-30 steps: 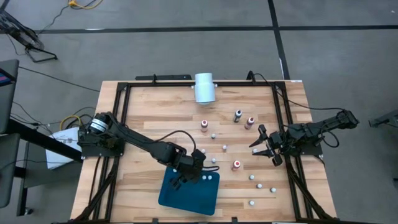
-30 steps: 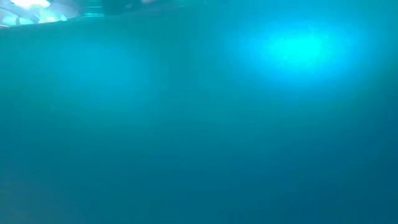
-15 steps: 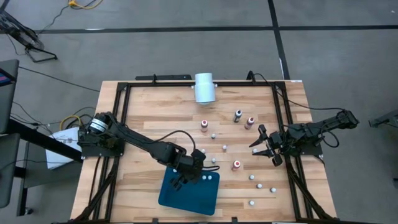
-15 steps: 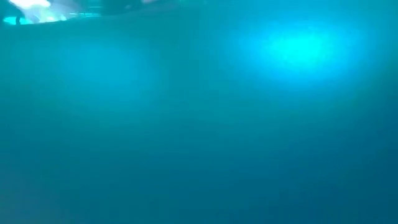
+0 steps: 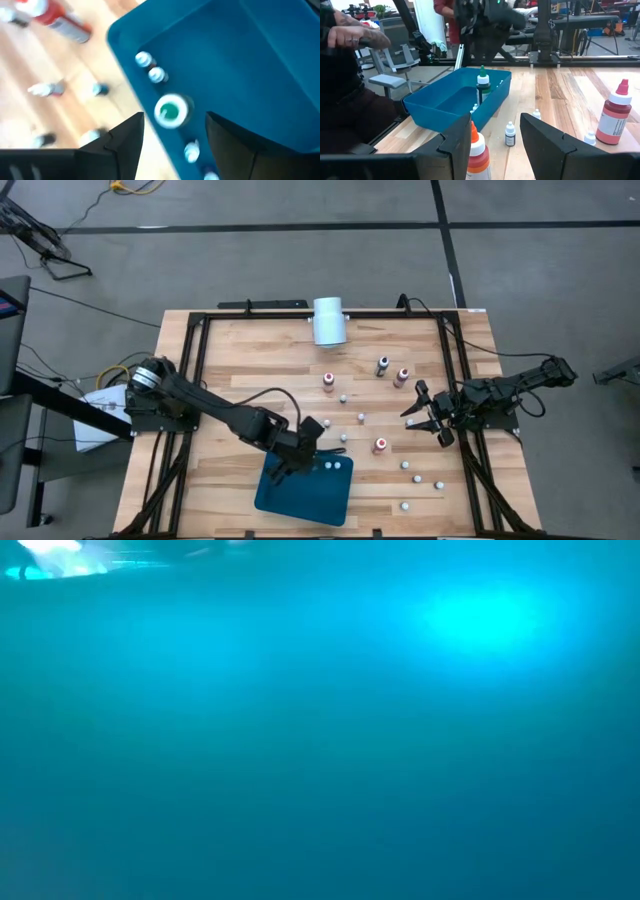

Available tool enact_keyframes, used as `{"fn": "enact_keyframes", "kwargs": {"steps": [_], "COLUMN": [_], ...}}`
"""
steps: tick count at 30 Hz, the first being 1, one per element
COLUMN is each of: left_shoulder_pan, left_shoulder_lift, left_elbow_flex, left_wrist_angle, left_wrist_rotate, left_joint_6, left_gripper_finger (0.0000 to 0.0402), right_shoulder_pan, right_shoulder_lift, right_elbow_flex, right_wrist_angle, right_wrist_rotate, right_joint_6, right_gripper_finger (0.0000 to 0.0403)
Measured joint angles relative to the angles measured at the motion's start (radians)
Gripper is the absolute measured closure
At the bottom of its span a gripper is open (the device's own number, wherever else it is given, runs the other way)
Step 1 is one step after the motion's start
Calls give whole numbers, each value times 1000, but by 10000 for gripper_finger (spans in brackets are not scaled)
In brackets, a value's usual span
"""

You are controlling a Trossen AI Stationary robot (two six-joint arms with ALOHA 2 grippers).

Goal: Pick & Place food coloring
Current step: Put the large pink food coloring bottle into the blue bin

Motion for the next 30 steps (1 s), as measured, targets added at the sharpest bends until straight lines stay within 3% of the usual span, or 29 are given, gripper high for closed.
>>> {"fn": "enact_keyframes", "kwargs": {"steps": [10,20,24,30], "left_shoulder_pan": [-104,-155,-154,-153], "left_shoulder_lift": [-76,-80,-80,-80], "left_elbow_flex": [-29,-197,-227,-242], "left_wrist_angle": [-151,19,47,44], "left_wrist_rotate": [-70,-42,-44,-44], "left_joint_6": [-200,-454,-488,-558], "left_gripper_finger": [198,206,251,362], "right_shoulder_pan": [0,0,0,0], "right_shoulder_lift": [0,0,0,0], "right_elbow_flex": [0,0,0,0], "right_wrist_angle": [0,0,0,0], "right_wrist_rotate": [0,0,0,0], "right_joint_6": [0,0,0,0], "right_gripper_finger": [244,244,244,244]}}
